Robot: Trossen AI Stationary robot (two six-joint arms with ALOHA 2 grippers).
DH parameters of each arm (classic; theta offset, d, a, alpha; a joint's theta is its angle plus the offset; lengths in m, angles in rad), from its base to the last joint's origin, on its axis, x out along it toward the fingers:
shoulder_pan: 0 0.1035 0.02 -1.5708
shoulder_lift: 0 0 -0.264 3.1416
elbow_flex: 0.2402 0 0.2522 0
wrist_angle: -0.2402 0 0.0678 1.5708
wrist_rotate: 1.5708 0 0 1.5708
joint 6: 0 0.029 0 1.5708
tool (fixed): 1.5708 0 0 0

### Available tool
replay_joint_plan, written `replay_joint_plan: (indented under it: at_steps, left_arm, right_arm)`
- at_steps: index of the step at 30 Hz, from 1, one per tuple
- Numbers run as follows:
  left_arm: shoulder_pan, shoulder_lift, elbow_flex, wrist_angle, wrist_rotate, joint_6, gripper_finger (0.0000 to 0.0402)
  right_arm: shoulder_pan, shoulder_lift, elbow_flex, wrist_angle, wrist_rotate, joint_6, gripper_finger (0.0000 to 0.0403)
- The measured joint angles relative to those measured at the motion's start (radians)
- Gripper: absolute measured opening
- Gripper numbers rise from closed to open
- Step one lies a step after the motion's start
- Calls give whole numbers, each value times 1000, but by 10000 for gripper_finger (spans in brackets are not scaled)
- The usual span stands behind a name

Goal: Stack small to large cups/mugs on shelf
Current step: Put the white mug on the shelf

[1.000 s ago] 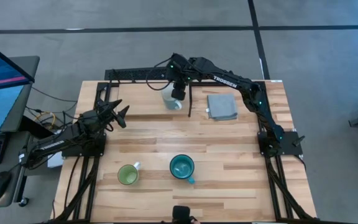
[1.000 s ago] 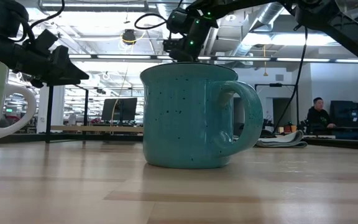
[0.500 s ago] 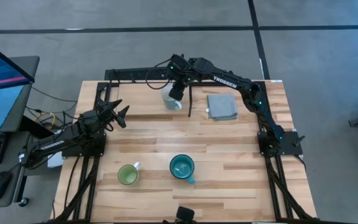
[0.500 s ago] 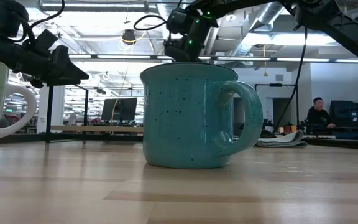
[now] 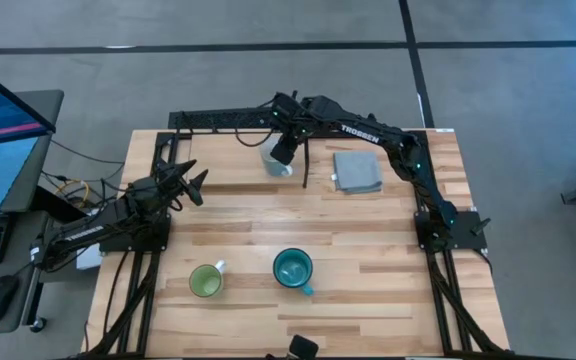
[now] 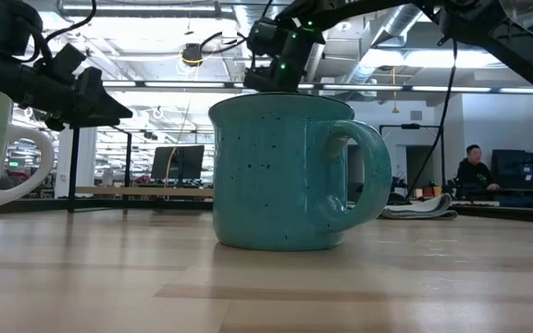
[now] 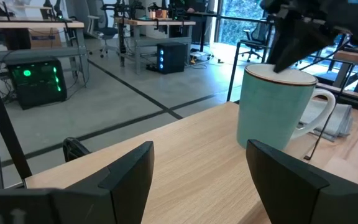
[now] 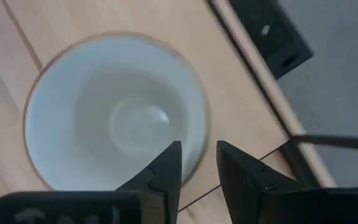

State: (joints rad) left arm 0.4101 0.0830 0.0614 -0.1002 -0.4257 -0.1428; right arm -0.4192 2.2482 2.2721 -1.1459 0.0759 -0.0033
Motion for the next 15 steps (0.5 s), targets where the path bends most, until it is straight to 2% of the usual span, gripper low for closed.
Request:
replay_joint_plan:
  at_steps: [9, 15]
  left_arm:
    - [0, 0, 0, 0, 0, 0, 247]
    - [0, 0, 0, 0, 0, -5, 247]
  right_arm:
    - [7, 0, -37, 28, 4, 6, 115]
    - [6, 0, -37, 25, 3, 5, 72]
